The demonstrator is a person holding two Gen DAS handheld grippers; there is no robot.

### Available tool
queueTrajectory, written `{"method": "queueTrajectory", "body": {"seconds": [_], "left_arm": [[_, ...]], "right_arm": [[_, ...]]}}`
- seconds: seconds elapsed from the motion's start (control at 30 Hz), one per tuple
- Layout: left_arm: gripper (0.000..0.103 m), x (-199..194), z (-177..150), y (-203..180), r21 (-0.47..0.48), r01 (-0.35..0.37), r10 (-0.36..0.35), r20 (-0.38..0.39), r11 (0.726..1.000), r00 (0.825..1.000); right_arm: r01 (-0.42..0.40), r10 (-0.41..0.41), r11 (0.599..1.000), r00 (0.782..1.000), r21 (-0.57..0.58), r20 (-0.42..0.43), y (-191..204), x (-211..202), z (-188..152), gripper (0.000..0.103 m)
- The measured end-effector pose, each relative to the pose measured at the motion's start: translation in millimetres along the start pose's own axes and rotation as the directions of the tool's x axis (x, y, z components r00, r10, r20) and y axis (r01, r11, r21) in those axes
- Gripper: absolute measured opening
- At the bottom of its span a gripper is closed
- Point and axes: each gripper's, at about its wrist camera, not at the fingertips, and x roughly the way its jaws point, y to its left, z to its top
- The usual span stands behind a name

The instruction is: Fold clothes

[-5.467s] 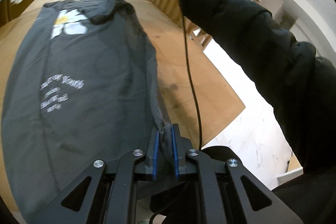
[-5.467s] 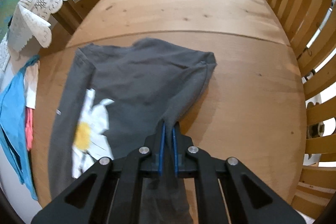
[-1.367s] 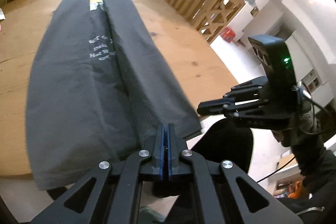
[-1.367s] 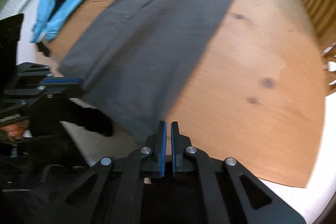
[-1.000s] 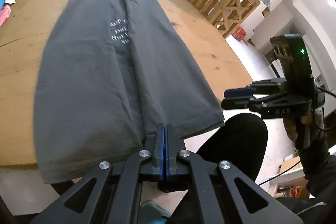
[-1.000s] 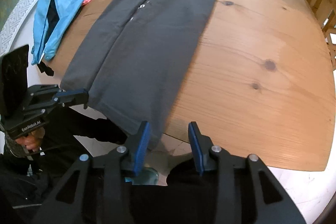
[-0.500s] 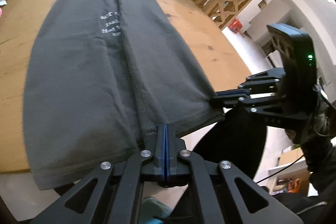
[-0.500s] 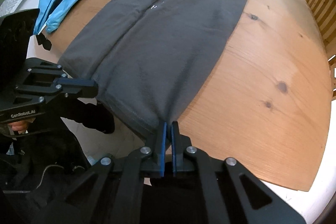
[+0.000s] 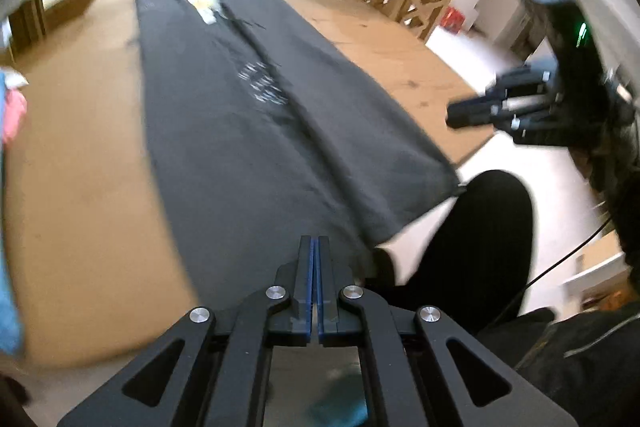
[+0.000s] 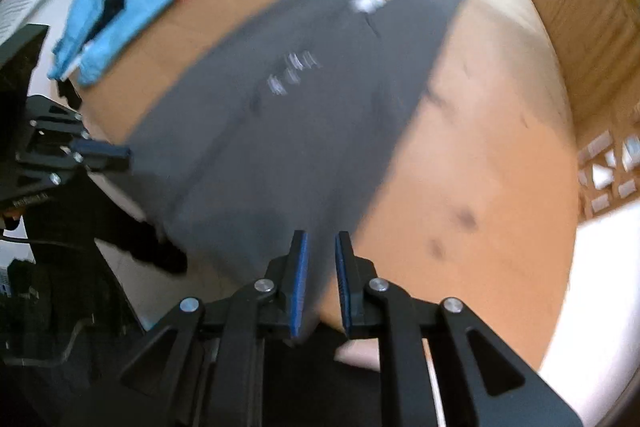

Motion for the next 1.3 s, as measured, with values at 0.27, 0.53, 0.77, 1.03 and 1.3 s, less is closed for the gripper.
{"method": "queueTrajectory", "body": {"seconds": [0.27, 0.53, 0.77, 1.03, 1.3], "left_arm": [[0.003, 34.0, 14.7, 36.8, -0.035, -0.030, 0.029, -0.047, 0.999, 0.998], [0.005, 38.0, 26.5, 34.9, 0.003, -0.030, 0.031, -0.042, 1.000, 0.999], [0.014, 20.0, 20.9, 14.1, -0.015, -0.006, 0.006, -0.005, 1.000, 1.000], [0.019, 23.7, 0.9, -18.0, -0.052, -0.020, 0.020, 0.010, 0.998, 1.000], [0.028, 40.1, 1.0, -35.8, -0.045, -0.073, 0.072, -0.041, 0.996, 0.997]], "right_arm": [[-0.067, 0.063, 0.990, 0.997, -0.124, -0.033, 53.8, 69.3, 27.9, 0.014], [-0.123, 0.115, 0.990, 0.987, -0.066, -0.114, 30.8, 44.6, 12.0, 0.015], [-0.153, 0.153, 0.988, 0.988, -0.032, 0.006, 20.2, 47.5, 95.0, 0.045], [-0.118, 0.120, 0.988, 0.993, 0.101, -0.012, -17.1, 108.8, 200.0, 0.045], [-0.111, 0.121, 0.986, 0.990, 0.123, -0.075, -47.3, 136.8, 236.4, 0.045]]}}
